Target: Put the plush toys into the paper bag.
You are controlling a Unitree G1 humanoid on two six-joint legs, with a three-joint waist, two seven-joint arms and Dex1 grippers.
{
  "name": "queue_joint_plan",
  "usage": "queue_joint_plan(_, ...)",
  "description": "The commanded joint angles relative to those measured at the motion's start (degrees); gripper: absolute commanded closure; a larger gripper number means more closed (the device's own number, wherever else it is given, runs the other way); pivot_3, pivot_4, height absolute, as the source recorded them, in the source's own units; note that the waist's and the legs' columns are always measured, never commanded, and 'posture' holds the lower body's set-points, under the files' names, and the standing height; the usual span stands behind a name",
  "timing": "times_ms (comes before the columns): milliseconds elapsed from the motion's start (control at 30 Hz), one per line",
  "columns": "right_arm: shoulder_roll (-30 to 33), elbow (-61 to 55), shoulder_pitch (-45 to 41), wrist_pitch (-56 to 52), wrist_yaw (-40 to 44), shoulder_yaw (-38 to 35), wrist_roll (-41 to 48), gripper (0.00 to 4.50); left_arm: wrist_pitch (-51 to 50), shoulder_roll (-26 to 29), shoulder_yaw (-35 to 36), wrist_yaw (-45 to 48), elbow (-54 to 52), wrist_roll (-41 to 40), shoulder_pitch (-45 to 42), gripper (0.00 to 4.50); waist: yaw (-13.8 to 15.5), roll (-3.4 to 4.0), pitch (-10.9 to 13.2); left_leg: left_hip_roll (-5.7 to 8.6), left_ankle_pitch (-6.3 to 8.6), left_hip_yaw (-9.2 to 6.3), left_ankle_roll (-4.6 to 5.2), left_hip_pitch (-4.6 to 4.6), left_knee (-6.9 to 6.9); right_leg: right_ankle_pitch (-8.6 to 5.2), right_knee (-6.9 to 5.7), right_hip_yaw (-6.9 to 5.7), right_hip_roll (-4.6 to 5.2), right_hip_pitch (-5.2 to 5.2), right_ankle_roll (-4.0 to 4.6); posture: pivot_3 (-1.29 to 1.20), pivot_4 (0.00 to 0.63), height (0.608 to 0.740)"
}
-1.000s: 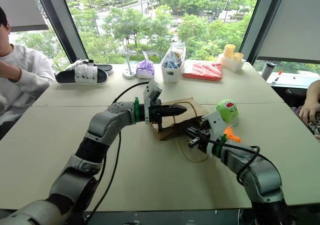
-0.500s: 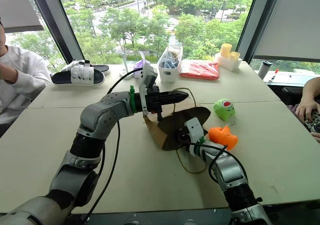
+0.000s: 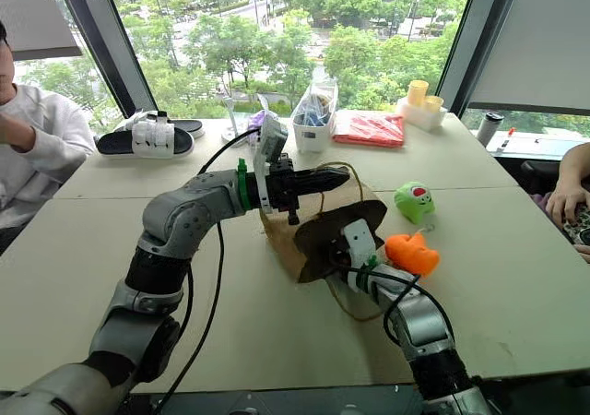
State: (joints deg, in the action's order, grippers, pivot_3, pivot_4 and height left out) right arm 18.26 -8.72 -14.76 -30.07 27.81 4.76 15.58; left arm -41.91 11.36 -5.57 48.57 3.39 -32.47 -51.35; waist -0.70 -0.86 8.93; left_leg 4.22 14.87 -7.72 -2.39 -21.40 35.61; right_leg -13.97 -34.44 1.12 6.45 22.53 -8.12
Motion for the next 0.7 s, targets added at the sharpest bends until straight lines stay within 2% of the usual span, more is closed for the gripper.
queue_joint_plan(33, -1.12, -15.07, 2.26, -5.02, -0.7, -4.97, 8.46, 4.47, 3.66, -0.09, -0.75, 0.99, 1.87, 2.02, -0.42, 4.5, 0.02, 0.0, 0.0, -0.01, 0.01, -0.01, 0.02, -0.01, 0.01, 0.0, 0.0, 0.01, 0.0, 0.0, 0.0, 0.0, 0.15, 0.74)
queue_joint_plan(67, -1.17, -18.03, 3.13, -6.86, -1.23, -6.11, 10.51, 4.47, 4.32, -0.25, -1.03, 1.25, 2.4, 2.41, -0.24, 4.5, 0.02, 0.01, 0.0, -0.01, 0.04, -0.05, 0.06, -0.01, 0.01, 0.0, 0.0, 0.0, 0.0, 0.0, 0.0, 0.0, 0.15, 0.74)
queue_joint_plan(167, 0.02, -26.03, 6.05, -12.49, -2.79, -10.79, 17.05, 3.67, 5.38, -1.04, -1.19, 1.38, 2.6, 2.81, 0.21, 4.5, 0.11, 0.01, -0.01, -0.01, 0.06, -0.14, 0.1, 0.01, -0.01, 0.0, 0.0, -0.02, 0.0, -0.02, 0.0, 0.0, 0.15, 0.74)
queue_joint_plan(267, 0.76, -32.36, 9.38, -16.57, -4.35, -18.07, 27.81, 2.14, 5.94, -1.73, -0.93, 1.36, 2.88, 2.85, 0.45, 4.5, 0.26, 0.0, 0.0, -0.01, 0.07, -0.17, 0.12, 0.0, 0.01, 0.0, 0.04, -0.02, 0.01, -0.06, 0.0, 0.0, 0.15, 0.74)
queue_joint_plan(333, 2.09, -33.67, 11.31, -17.95, -6.61, -26.09, 37.64, 1.15, 6.32, -2.09, -0.91, 1.52, 3.05, 2.85, 0.58, 4.5, 0.27, 0.0, 0.0, -0.01, 0.08, -0.18, 0.13, 0.0, 0.01, 0.0, 0.08, -0.02, 0.01, -0.1, 0.0, 0.0, 0.15, 0.74)
queue_joint_plan(400, 5.32, -31.56, 12.46, -18.09, -8.49, -33.69, 40.32, 0.15, 6.54, -2.44, -0.92, 1.86, 3.22, 2.67, 0.6, 4.5, 0.27, 0.01, 0.0, -0.01, 0.08, -0.19, 0.14, 0.01, 0.02, 0.0, 0.08, -0.01, 0.02, -0.11, 0.0, 0.0, 0.15, 0.74)
queue_joint_plan(467, 10.04, -27.75, 13.31, -18.81, -9.07, -37.61, 39.07, 0.05, 6.58, -2.77, -0.94, 2.26, 3.35, 2.57, 0.57, 4.5, 0.29, -0.01, 0.0, 0.01, 0.1, -0.06, 0.17, 0.01, 0.05, 0.0, 0.11, -0.02, 0.03, -0.17, 0.0, 0.0, 0.15, 0.74)
queue_joint_plan(567, 17.19, -19.89, 13.49, -19.2, -9.45, -36.08, 31.39, 0.05, 6.59, -3.17, -1.16, 2.7, 3.44, 2.54, 0.54, 4.5, 0.09, 0.0, 0.0, 0.0, 0.11, 0.04, 0.19, 0.05, 0.04, 0.0, 0.09, -0.01, 0.02, -0.18, 0.01, 0.0, 0.15, 0.74)
queue_joint_plan(633, 19.96, -14.64, 12.25, -15.9, -8.55, -31.42, 25.43, 0.05, 6.56, -3.39, -1.31, 2.96, 3.45, 2.61, 0.63, 4.5, -0.01, 0.01, -0.01, -0.01, 0.11, 0.08, 0.2, 0.05, 0.04, 0.0, 0.09, -0.01, 0.02, -0.16, 0.01, 0.0, 0.15, 0.74)
queue_joint_plan(700, 21.03, -5.49, 7.48, -13.03, -6.93, -23.82, 18.95, 0.05, 5.86, -3.05, -1.3, 3.24, 2.52, 2.31, 1.18, 4.5, -0.43, 0.03, -0.02, -0.04, 0.11, 0.13, 0.2, 0.08, 0.03, -0.01, 0.07, 0.01, 0.01, -0.14, 0.01, 0.0, 0.15, 0.74)
